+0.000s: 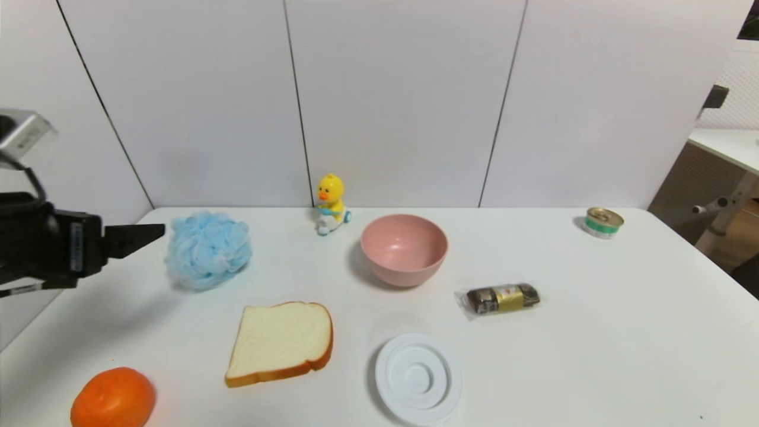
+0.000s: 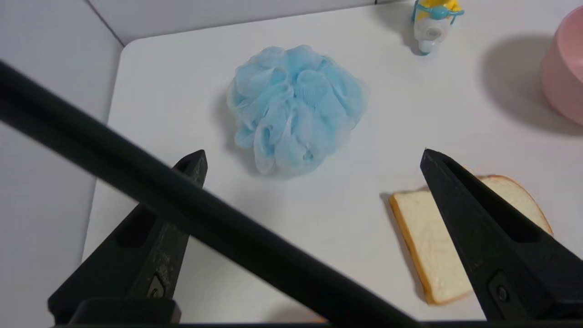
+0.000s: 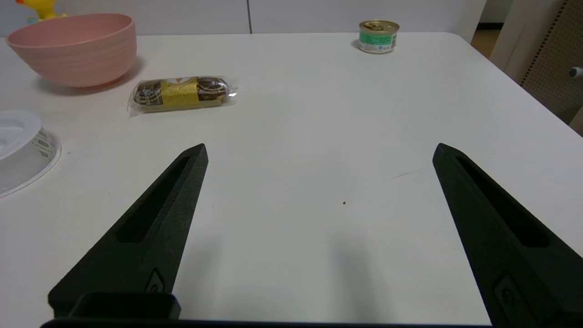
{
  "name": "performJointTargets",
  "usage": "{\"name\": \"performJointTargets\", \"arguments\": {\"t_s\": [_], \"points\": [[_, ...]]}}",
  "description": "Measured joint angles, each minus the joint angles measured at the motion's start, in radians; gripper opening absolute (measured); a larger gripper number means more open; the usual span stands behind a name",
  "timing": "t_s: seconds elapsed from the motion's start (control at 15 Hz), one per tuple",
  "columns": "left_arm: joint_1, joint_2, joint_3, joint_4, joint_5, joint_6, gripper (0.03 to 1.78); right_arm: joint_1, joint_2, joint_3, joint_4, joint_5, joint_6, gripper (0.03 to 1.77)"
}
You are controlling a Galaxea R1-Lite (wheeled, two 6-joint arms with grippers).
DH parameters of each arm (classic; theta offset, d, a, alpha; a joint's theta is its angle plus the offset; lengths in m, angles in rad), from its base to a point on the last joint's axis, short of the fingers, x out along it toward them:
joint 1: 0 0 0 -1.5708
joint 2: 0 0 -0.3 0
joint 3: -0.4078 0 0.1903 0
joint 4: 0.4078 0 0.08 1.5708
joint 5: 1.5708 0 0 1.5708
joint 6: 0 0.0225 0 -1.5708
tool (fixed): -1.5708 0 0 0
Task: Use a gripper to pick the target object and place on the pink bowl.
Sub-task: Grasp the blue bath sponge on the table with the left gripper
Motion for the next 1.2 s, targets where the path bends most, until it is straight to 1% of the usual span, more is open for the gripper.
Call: {"name": "performJointTargets", "arguments": {"t_s": [0.27,0.4,0.53,0.8,1.0,1.2], "points": [[-0.027,0.317,-0.083,-0.171,-0.001,0.017,1.69,0.000,0.000,0.000,0.000,0.000,0.000,1.71],[-0.035,0.437,-0.139,-0.196,-0.002,0.024,1.69,0.000,0.000,0.000,0.000,0.000,0.000,1.71],[-0.037,0.525,-0.198,-0.165,-0.002,0.031,1.69,0.000,0.000,0.000,0.000,0.000,0.000,1.71],[-0.032,0.635,-0.286,-0.070,0.002,0.031,1.69,0.000,0.000,0.000,0.000,0.000,0.000,1.71],[-0.032,0.678,-0.304,-0.029,0.006,0.030,1.69,0.000,0.000,0.000,0.000,0.000,0.000,1.71],[-0.031,0.693,-0.306,-0.016,0.021,0.026,1.69,0.000,0.000,0.000,0.000,0.000,0.000,1.71]]}}
